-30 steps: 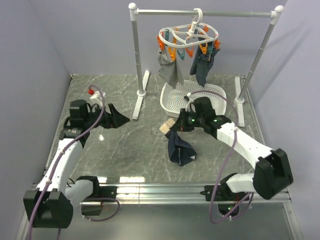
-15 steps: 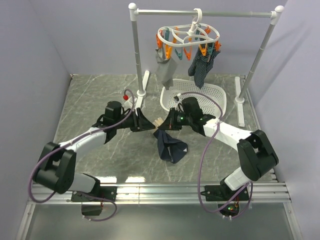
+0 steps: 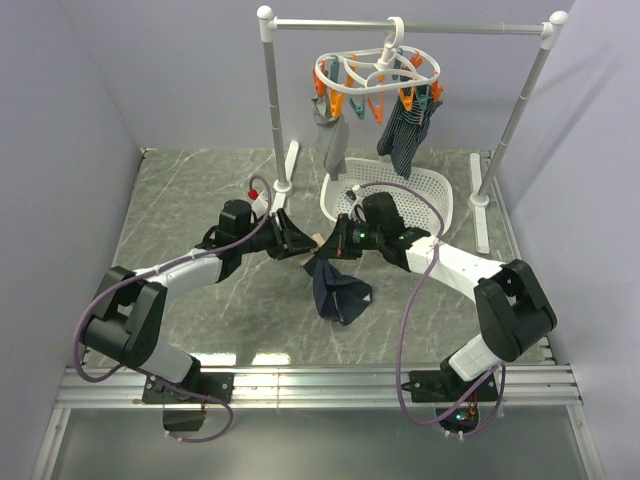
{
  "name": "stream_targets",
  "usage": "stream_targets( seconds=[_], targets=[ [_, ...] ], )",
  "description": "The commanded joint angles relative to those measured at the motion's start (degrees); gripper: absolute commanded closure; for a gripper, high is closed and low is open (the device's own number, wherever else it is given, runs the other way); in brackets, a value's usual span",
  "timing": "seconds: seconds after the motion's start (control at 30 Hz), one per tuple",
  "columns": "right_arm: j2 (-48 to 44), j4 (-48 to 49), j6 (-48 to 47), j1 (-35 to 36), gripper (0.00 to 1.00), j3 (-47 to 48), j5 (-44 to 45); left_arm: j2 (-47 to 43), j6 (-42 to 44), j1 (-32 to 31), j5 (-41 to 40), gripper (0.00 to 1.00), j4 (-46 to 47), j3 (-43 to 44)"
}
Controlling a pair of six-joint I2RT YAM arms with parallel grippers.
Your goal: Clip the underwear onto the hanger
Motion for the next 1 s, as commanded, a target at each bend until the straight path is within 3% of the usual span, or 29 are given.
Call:
stream_targets(
  seconds=[0.0,0.07,0.2,0.33,0.6,0.67,0.77,0.97],
  targets=[
    [-0.9,2.3,-0.3,0.7,1.0,2.8,-1.5,1.4,-1.2,-1.0,-1.3,0.51,2.2,2.8],
    [-1.3,2.0,-0.7,0.7,0.97,3.0,-1.9,2.3,-1.1,-1.1,-1.7,0.55,1.6,3.7],
    [-2.3,0.6,-1.6,0.3,0.87,2.8,-2.3,2.8,0.9,-1.0,-1.0,0.86,-1.3,5.2],
    [-3.7,0.1,-2.1,-2.7,0.82,2.1,-3.8,0.2,4.0,-0.8,0.4,1.0,-4.1,5.0],
    [-4.0,0.0,-4.2,-6.4,0.83,3.6,-6.5,-3.1,12.7,-0.4,4.6,1.0,-11.3,5.8],
    [-5.5,-2.8,-6.7,-8.0,0.87,4.2,-7.7,-5.4,16.4,0.0,5.3,1.0,-17.4,7.3],
    [-8.9,-7.2,-11.5,-10.6,1.0,4.3,-8.8,-8.9,25.3,1.4,4.4,1.0,-27.9,9.9],
    [-22.0,-14.5,-21.8,-15.0,1.0,-0.5,-9.4,-15.9,39.5,4.2,-1.5,1.0,-41.3,13.5]
  ],
)
